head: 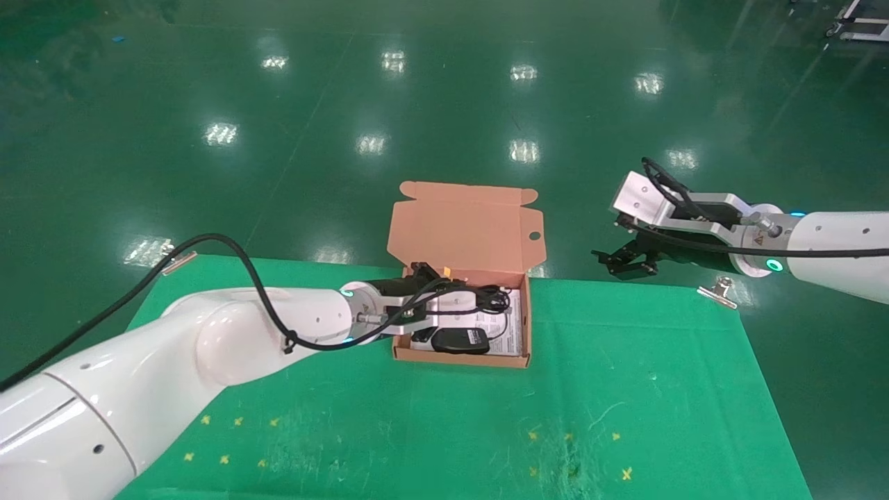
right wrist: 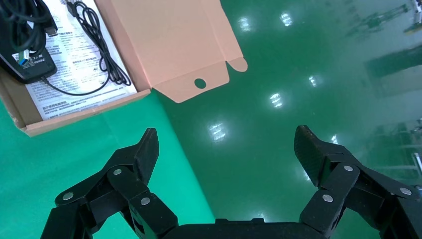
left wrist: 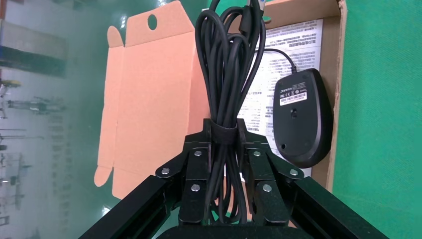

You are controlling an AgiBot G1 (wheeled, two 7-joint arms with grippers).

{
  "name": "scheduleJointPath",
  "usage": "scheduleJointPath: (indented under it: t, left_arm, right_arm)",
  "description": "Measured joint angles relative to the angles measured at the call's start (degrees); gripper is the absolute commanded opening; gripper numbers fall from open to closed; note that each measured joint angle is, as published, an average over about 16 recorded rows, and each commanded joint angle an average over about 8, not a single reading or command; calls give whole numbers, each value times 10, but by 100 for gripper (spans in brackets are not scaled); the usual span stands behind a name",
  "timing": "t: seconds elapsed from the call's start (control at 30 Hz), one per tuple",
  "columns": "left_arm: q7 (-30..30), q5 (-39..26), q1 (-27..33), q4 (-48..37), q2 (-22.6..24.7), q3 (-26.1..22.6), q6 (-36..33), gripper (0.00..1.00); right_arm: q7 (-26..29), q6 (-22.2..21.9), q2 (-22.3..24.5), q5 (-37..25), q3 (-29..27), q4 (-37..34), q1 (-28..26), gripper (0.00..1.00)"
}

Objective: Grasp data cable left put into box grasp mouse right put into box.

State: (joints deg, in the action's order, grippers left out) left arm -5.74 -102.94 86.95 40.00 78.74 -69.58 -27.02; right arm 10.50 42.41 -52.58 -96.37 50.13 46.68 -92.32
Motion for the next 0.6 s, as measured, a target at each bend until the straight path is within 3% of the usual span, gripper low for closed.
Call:
scheduleJointPath:
  t: [0.3, 0.6]
  left_arm:
    - [-5, -3, 2, 9, -6, 5, 1, 100]
    - [-21, -11, 32, 11, -11, 7, 34, 100]
  right_arm:
    - [-1, -4, -5, -1, -1, -4, -5, 100]
    - [-19, -21, -18, -15, -5, -13, -43, 100]
